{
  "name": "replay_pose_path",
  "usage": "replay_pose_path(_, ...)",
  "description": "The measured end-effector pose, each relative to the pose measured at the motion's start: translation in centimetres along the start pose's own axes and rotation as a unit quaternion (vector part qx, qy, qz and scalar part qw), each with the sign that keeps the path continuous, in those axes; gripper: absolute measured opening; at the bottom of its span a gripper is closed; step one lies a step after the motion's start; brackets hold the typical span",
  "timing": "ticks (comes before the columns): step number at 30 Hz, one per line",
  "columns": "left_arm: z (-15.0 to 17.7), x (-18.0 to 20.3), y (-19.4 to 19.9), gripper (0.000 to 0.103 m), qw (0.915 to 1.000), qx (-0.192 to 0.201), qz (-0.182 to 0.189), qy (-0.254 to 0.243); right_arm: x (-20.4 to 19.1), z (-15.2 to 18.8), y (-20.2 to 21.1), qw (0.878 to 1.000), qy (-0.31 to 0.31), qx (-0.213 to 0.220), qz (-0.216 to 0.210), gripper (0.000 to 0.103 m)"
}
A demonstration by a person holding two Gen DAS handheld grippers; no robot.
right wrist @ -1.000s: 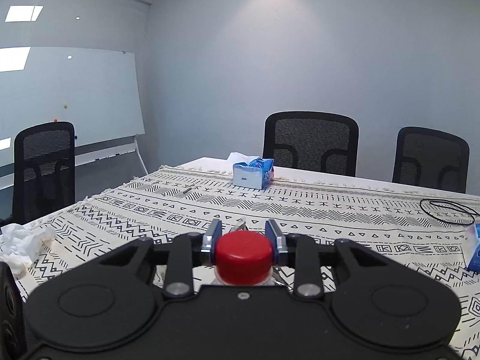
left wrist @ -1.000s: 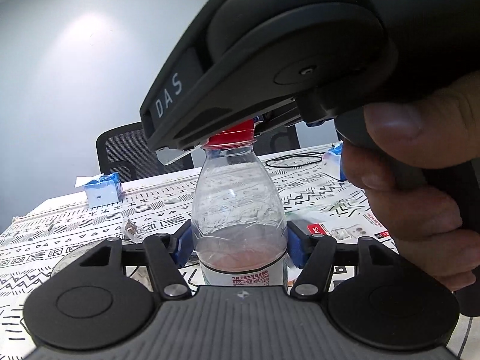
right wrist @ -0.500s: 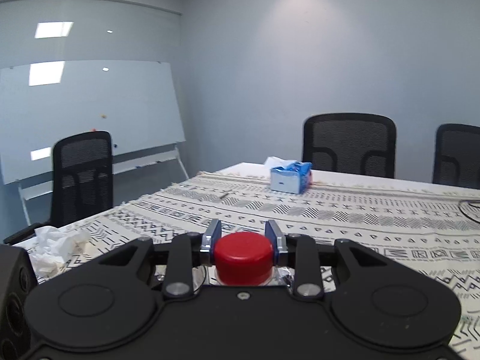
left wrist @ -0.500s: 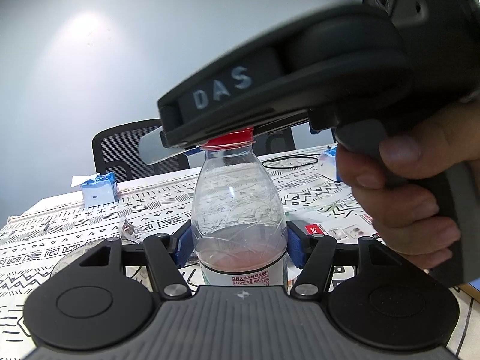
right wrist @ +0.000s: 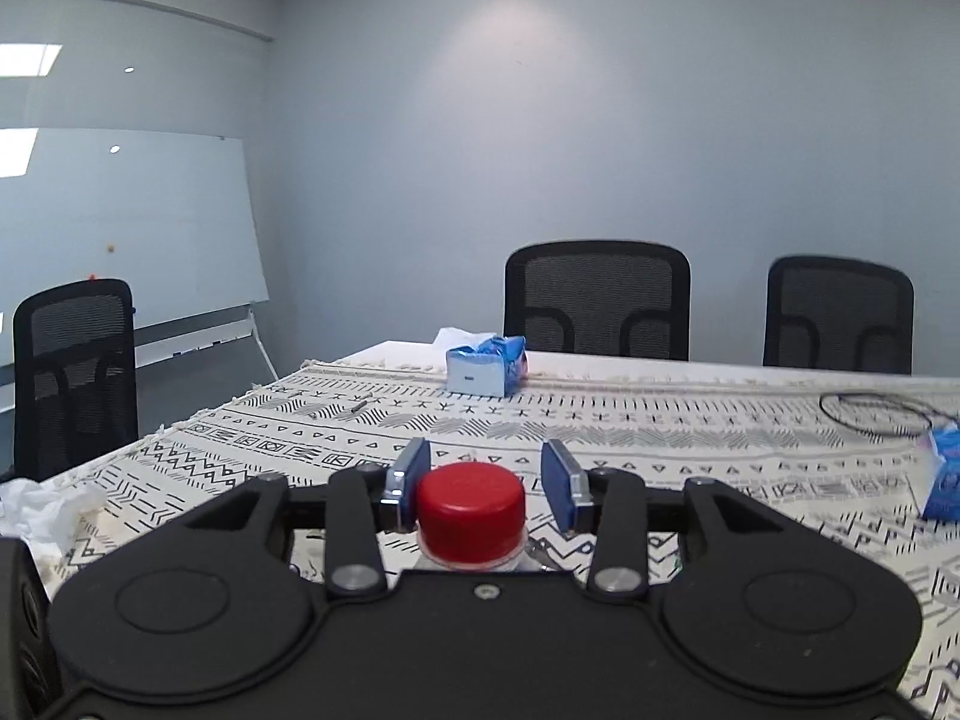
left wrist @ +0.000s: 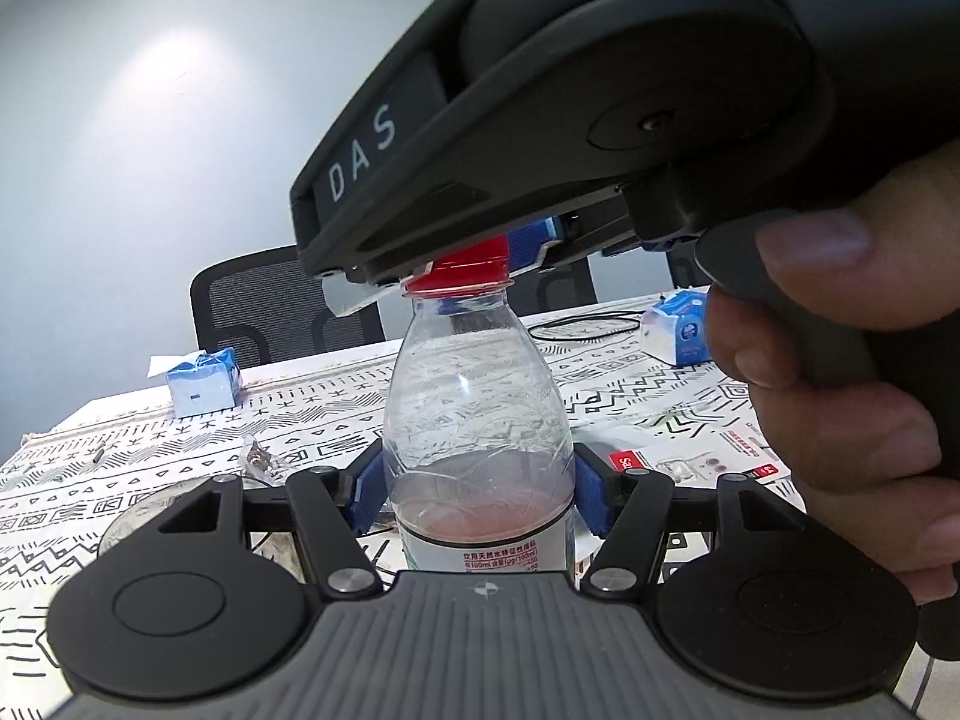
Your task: Unscrew bottle cap and pour
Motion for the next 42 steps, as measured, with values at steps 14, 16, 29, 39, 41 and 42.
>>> replay_pose_path(14,-0.1,0.2,0.1,0.059,1.0000,0.003,0.003,-0.001,0.0,0.2,0.0,1.000,0.002,-0.008,-0.030,0.034)
replay_pose_path(16,-0.1,0.1,0.2,0.059,1.0000,0.004,0.006,0.002,0.1,0.2,-0.1,0.999,0.001,-0.005,-0.037,0.034)
replay_pose_path(29,-0.1,-0.3,0.4,0.059,0.9994,0.009,0.027,0.019,0.0,0.2,0.5,0.989,0.064,0.019,-0.132,0.034)
replay_pose_path(39,0.1,0.1,-0.1,0.059,0.9998,0.017,0.004,0.012,-1.2,-0.7,1.2,1.000,-0.005,0.006,0.017,0.055)
replay_pose_path(41,0.1,0.3,-0.2,0.059,0.9998,0.017,-0.001,0.007,-0.7,-0.6,1.0,0.999,-0.011,0.005,0.030,0.050)
replay_pose_path(42,0.0,0.3,-0.2,0.059,0.9998,0.016,-0.002,0.008,-0.6,-0.5,0.9,1.000,-0.013,0.002,0.023,0.041)
Point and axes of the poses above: each gripper's, at about its wrist camera, not at the fingertips, and y roughly against the way its jaws point, x to its right, z to its underside, the point moved 7 cm from there along -y, roughly the way its jaws point, and after that the axes turned 8 degrees about x, right-handed, at the moved point
